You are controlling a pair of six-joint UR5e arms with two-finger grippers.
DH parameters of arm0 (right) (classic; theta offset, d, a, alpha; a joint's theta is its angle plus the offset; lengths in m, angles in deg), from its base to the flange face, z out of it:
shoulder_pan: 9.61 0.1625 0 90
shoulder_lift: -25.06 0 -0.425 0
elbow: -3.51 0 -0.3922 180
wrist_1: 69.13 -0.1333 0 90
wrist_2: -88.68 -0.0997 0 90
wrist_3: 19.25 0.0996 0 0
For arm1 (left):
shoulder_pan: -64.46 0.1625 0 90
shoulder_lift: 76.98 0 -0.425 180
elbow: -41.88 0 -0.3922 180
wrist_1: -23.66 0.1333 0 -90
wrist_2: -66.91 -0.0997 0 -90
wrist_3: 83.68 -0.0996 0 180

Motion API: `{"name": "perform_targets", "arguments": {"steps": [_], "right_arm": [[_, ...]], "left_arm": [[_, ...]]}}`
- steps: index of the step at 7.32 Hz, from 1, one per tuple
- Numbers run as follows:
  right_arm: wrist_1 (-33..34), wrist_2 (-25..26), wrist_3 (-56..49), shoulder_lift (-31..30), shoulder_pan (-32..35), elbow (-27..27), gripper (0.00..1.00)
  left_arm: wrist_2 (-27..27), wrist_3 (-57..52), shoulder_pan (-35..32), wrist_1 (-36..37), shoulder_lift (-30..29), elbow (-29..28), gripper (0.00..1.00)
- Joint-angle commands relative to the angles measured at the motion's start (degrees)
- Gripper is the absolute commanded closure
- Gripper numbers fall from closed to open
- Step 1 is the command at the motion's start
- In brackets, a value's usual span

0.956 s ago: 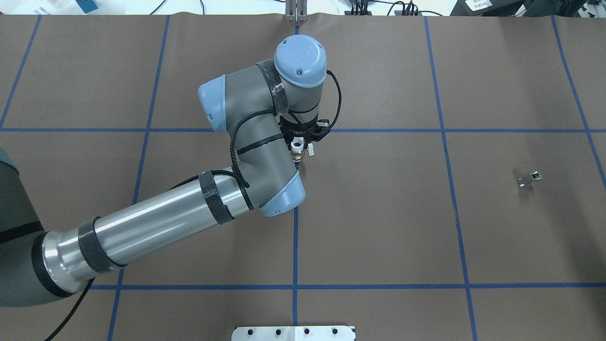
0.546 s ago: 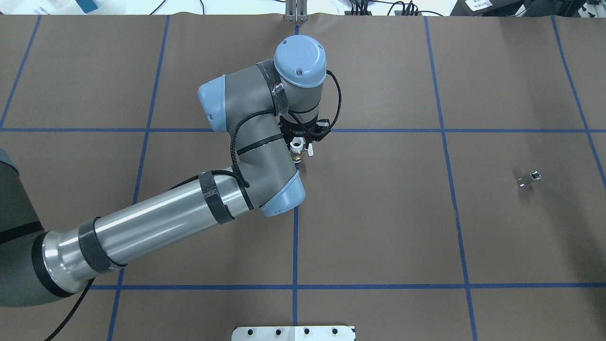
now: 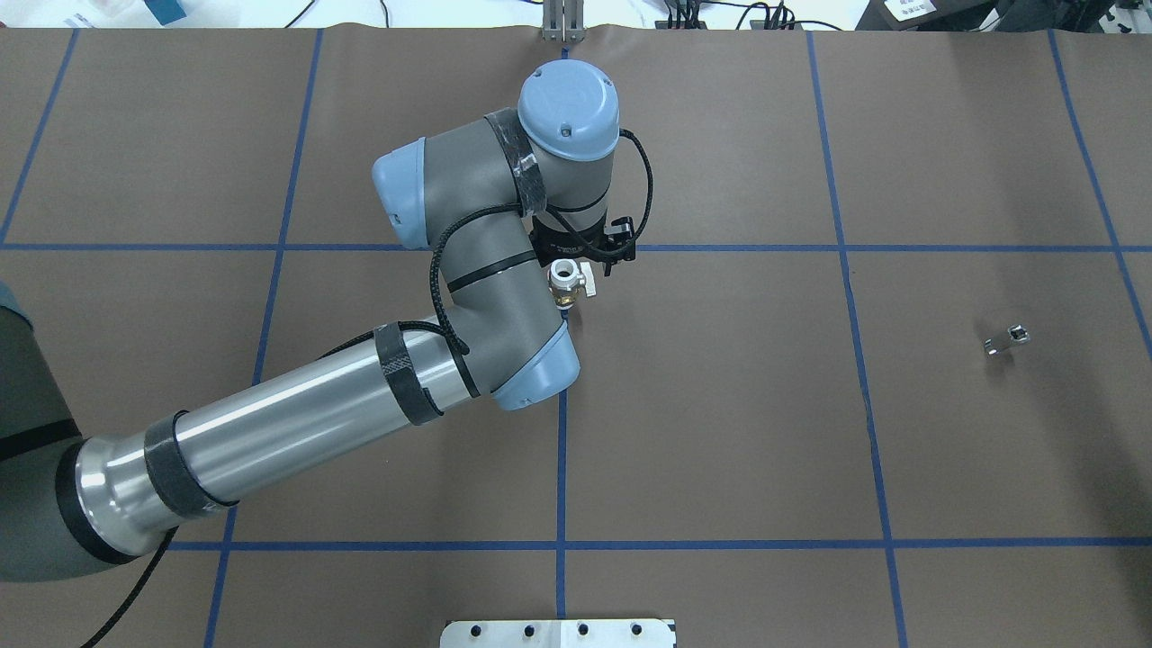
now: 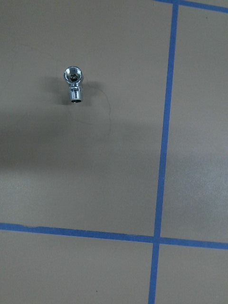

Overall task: Assemble PPR valve and pipe with both arms
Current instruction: 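Withdraw the left gripper while the right gripper grasps the chrome elbow fitting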

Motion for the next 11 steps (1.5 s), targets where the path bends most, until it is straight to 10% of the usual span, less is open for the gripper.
{"name": "perform_targets", "arguments": {"steps": [1, 5, 11], "right_arm": [[-3.03, 2.56, 11.20, 0.64, -6.38, -0.24, 0.01], [-9.39, 8.38, 24.70, 4.85, -17.57, -4.79, 0.03], [-9.48, 8.64, 30.41, 11.11, -20.92, -11.05, 0.10]], "left_arm": [[3.51, -0.24, -1.65, 0.61, 10.86, 15.95, 0.00], [4.31, -13.49, -6.92, 5.24, 30.96, 38.79, 0.00], [4.23, -13.78, -7.98, 6.76, 31.07, 39.62, 0.00]]}}
